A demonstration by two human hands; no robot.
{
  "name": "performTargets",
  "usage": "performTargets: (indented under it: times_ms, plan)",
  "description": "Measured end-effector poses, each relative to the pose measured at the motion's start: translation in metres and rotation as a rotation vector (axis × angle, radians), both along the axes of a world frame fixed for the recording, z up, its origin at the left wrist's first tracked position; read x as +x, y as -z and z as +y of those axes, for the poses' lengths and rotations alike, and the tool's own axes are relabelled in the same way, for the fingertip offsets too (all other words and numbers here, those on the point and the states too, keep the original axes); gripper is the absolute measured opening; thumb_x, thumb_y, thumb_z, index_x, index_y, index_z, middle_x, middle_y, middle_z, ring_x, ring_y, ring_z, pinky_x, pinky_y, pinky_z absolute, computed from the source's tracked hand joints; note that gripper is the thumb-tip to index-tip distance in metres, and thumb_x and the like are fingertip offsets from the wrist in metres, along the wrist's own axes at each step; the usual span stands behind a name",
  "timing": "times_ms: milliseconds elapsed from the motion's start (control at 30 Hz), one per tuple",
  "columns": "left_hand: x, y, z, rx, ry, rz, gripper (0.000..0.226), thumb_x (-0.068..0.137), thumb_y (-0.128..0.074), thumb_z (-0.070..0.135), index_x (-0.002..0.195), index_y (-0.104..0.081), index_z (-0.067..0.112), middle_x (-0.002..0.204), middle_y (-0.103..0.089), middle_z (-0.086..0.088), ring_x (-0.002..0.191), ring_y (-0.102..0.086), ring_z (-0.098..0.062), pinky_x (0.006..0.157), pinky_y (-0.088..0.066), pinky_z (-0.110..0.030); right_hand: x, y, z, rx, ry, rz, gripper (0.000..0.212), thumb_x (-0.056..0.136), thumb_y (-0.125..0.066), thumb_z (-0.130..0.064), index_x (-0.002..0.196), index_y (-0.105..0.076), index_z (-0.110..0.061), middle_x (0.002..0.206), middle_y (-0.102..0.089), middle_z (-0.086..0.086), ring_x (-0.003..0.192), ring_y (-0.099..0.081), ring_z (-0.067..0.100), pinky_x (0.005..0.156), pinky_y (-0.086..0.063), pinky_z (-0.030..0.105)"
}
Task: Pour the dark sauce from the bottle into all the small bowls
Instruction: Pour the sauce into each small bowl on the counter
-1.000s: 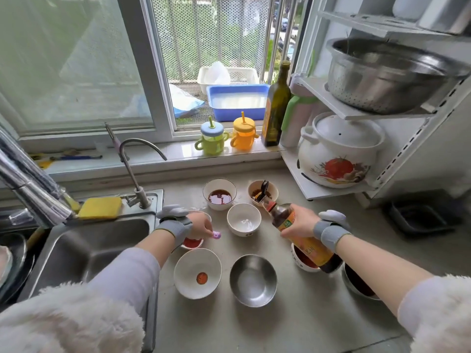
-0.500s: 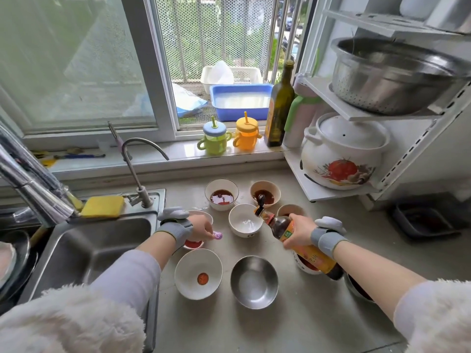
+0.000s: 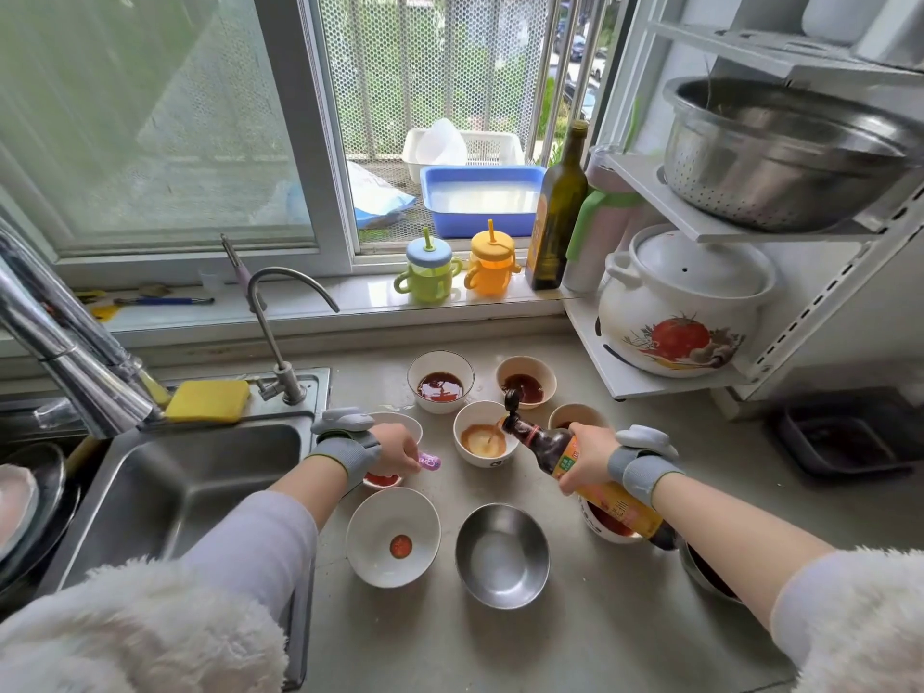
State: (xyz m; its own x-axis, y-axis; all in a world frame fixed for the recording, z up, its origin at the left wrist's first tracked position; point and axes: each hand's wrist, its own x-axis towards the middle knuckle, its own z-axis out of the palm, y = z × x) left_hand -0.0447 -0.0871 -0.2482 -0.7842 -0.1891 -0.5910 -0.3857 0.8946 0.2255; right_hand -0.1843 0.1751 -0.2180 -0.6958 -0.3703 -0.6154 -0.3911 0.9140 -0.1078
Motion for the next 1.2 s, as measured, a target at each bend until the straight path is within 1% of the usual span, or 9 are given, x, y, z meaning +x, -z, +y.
performTargets:
  times_ms: [100, 233, 400, 533, 633, 767, 867, 1033, 1200]
  plan:
    - [0.0004, -0.0003, -0.0007, 0.001, -0.003, 0.005, 0.036, 0.090, -0.055, 0.035, 0.116, -0.070, 0.015, 0.111, -0.071, -0.008, 0.087, -0.058, -0.019, 0.075, -0.043, -0.026, -0.0005, 0.0007, -0.0006, 0.006, 0.006, 0.001, 0.073, 0.059, -0.081, -0.042, 0.122, -0.047, -0.027, 0.109, -0.062, 0.001, 0.099, -0.062, 0.022, 0.089, -0.057, 0.038]
    - [0.0006, 0.0004, -0.0022, -0.002, -0.003, 0.006, 0.036, 0.090, -0.055, 0.036, 0.115, -0.071, 0.016, 0.111, -0.071, -0.007, 0.087, -0.058, -0.018, 0.075, -0.044, -0.026, -0.0023, 0.0026, -0.0004, 0.021, 0.011, 0.005, 0.075, 0.056, -0.081, -0.044, 0.121, -0.048, -0.028, 0.107, -0.062, 0.001, 0.098, -0.062, 0.022, 0.088, -0.057, 0.038]
    - [0.0012, -0.0021, -0.0005, -0.006, -0.005, -0.006, 0.036, 0.090, -0.054, 0.036, 0.116, -0.070, 0.016, 0.113, -0.071, -0.006, 0.093, -0.062, -0.021, 0.079, -0.045, -0.026, -0.0013, -0.0015, -0.0008, 0.037, 0.013, 0.004, 0.074, 0.061, -0.081, -0.043, 0.124, -0.046, -0.027, 0.112, -0.061, 0.002, 0.102, -0.061, 0.023, 0.091, -0.056, 0.039]
    - [0.0024, -0.0040, 0.0005, 0.004, -0.019, -0.009, 0.036, 0.090, -0.055, 0.036, 0.116, -0.070, 0.016, 0.111, -0.071, -0.007, 0.090, -0.061, -0.019, 0.076, -0.045, -0.026, -0.0015, -0.0026, -0.0008, 0.044, 0.019, -0.001, 0.073, 0.063, -0.080, -0.042, 0.125, -0.045, -0.028, 0.112, -0.061, 0.002, 0.103, -0.061, 0.023, 0.091, -0.055, 0.039]
    - [0.0029, -0.0038, -0.0007, 0.008, -0.031, -0.005, 0.037, 0.089, -0.056, 0.038, 0.114, -0.071, 0.016, 0.108, -0.073, -0.006, 0.098, -0.067, -0.022, 0.077, -0.047, -0.027, -0.0018, -0.0033, -0.0009, 0.036, 0.024, -0.002, 0.072, 0.064, -0.081, -0.041, 0.126, -0.046, -0.028, 0.113, -0.061, 0.002, 0.103, -0.061, 0.023, 0.092, -0.055, 0.039]
    - [0.0030, -0.0040, -0.0010, 0.016, -0.038, -0.006, 0.037, 0.089, -0.056, 0.038, 0.114, -0.071, 0.016, 0.107, -0.073, -0.006, 0.095, -0.066, -0.022, 0.077, -0.047, -0.027, -0.0009, -0.0039, -0.0019, 0.034, 0.021, -0.004, 0.073, 0.066, -0.081, -0.040, 0.128, -0.045, -0.026, 0.115, -0.061, 0.002, 0.105, -0.061, 0.023, 0.092, -0.055, 0.038]
    - [0.0025, -0.0053, 0.0004, 0.009, -0.033, -0.009, 0.037, 0.090, -0.055, 0.037, 0.116, -0.070, 0.016, 0.110, -0.072, -0.005, 0.102, -0.066, -0.023, 0.080, -0.047, -0.027, -0.0001, -0.0045, -0.0022, 0.035, 0.008, 0.009, 0.070, 0.068, -0.080, -0.038, 0.128, -0.046, -0.023, 0.116, -0.061, 0.004, 0.105, -0.061, 0.022, 0.091, -0.055, 0.035]
    - [0.0018, -0.0065, 0.0028, -0.006, -0.028, -0.002, 0.036, 0.091, -0.055, 0.036, 0.117, -0.069, 0.016, 0.114, -0.070, -0.006, 0.093, -0.061, -0.020, 0.077, -0.044, -0.025, -0.0003, -0.0048, -0.0023, 0.035, -0.005, 0.010, 0.071, 0.071, -0.079, -0.037, 0.131, -0.044, -0.021, 0.118, -0.060, 0.004, 0.107, -0.060, 0.022, 0.090, -0.054, 0.033]
    - [0.0011, -0.0049, 0.0025, -0.004, -0.025, 0.000, 0.037, 0.091, -0.055, 0.036, 0.118, -0.069, 0.016, 0.115, -0.070, -0.005, 0.102, -0.064, -0.021, 0.080, -0.046, -0.025, -0.0004, -0.0064, -0.0020, 0.044, 0.000, 0.002, 0.070, 0.073, -0.078, -0.036, 0.132, -0.043, -0.022, 0.119, -0.060, 0.004, 0.108, -0.060, 0.023, 0.092, -0.054, 0.035]
